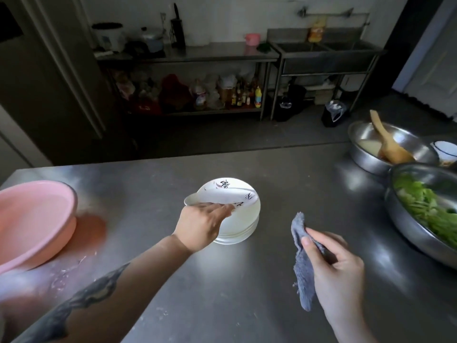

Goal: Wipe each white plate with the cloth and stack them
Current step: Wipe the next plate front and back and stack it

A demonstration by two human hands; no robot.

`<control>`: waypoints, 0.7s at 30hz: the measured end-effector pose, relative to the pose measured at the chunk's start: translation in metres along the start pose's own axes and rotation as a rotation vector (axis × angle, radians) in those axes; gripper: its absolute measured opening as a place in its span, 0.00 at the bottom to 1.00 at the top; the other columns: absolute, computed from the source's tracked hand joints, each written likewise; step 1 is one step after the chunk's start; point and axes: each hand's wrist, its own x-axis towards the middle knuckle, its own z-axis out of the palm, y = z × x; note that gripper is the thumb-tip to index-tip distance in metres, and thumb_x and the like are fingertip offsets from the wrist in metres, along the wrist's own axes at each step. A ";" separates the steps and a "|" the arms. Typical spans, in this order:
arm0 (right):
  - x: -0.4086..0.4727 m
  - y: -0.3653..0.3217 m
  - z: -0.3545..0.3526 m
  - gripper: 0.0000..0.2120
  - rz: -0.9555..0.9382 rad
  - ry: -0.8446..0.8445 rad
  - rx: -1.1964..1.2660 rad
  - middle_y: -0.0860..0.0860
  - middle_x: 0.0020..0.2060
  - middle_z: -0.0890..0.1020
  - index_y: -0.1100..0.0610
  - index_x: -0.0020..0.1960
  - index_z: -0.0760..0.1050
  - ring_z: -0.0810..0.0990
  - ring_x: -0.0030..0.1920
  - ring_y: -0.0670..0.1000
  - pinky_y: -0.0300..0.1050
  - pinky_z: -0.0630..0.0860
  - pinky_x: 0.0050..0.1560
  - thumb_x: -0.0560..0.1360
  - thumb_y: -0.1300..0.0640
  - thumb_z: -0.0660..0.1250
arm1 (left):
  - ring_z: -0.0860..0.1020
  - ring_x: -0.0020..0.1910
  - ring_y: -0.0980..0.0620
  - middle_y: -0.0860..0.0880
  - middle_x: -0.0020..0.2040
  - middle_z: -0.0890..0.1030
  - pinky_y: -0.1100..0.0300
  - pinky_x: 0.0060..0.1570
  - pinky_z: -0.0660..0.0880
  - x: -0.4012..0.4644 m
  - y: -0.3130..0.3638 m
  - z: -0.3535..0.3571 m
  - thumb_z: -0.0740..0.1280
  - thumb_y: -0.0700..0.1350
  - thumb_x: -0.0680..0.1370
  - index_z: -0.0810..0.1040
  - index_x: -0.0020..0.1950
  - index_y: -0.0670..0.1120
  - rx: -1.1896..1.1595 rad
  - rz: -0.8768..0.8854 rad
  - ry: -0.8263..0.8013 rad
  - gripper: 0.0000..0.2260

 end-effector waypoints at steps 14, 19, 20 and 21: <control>-0.010 0.015 0.009 0.11 0.039 -0.043 -0.021 0.49 0.44 0.84 0.55 0.47 0.83 0.82 0.44 0.43 0.27 0.73 0.45 0.71 0.70 0.71 | 0.80 0.59 0.58 0.58 0.55 0.84 0.61 0.50 0.79 -0.034 0.016 0.047 0.69 0.48 0.78 0.86 0.53 0.54 -0.271 -0.517 -0.337 0.08; -0.011 0.010 0.008 0.11 0.046 -0.049 -0.013 0.49 0.44 0.83 0.55 0.47 0.83 0.82 0.44 0.44 0.29 0.74 0.46 0.71 0.69 0.71 | 0.79 0.60 0.56 0.59 0.58 0.82 0.60 0.50 0.76 -0.031 0.015 0.048 0.65 0.49 0.81 0.84 0.56 0.56 -0.283 -0.653 -0.454 0.09; -0.012 0.008 0.007 0.11 0.045 -0.060 -0.008 0.48 0.44 0.83 0.55 0.47 0.83 0.82 0.43 0.44 0.29 0.74 0.46 0.71 0.70 0.71 | 0.78 0.61 0.55 0.59 0.60 0.82 0.60 0.51 0.75 -0.032 0.017 0.045 0.65 0.50 0.81 0.83 0.57 0.56 -0.300 -0.683 -0.464 0.09; -0.013 0.006 0.007 0.11 0.050 -0.080 0.001 0.48 0.44 0.83 0.55 0.46 0.83 0.82 0.43 0.43 0.28 0.73 0.45 0.71 0.70 0.71 | 0.77 0.63 0.55 0.58 0.62 0.81 0.61 0.54 0.74 -0.032 0.020 0.040 0.64 0.50 0.81 0.82 0.59 0.55 -0.312 -0.707 -0.459 0.10</control>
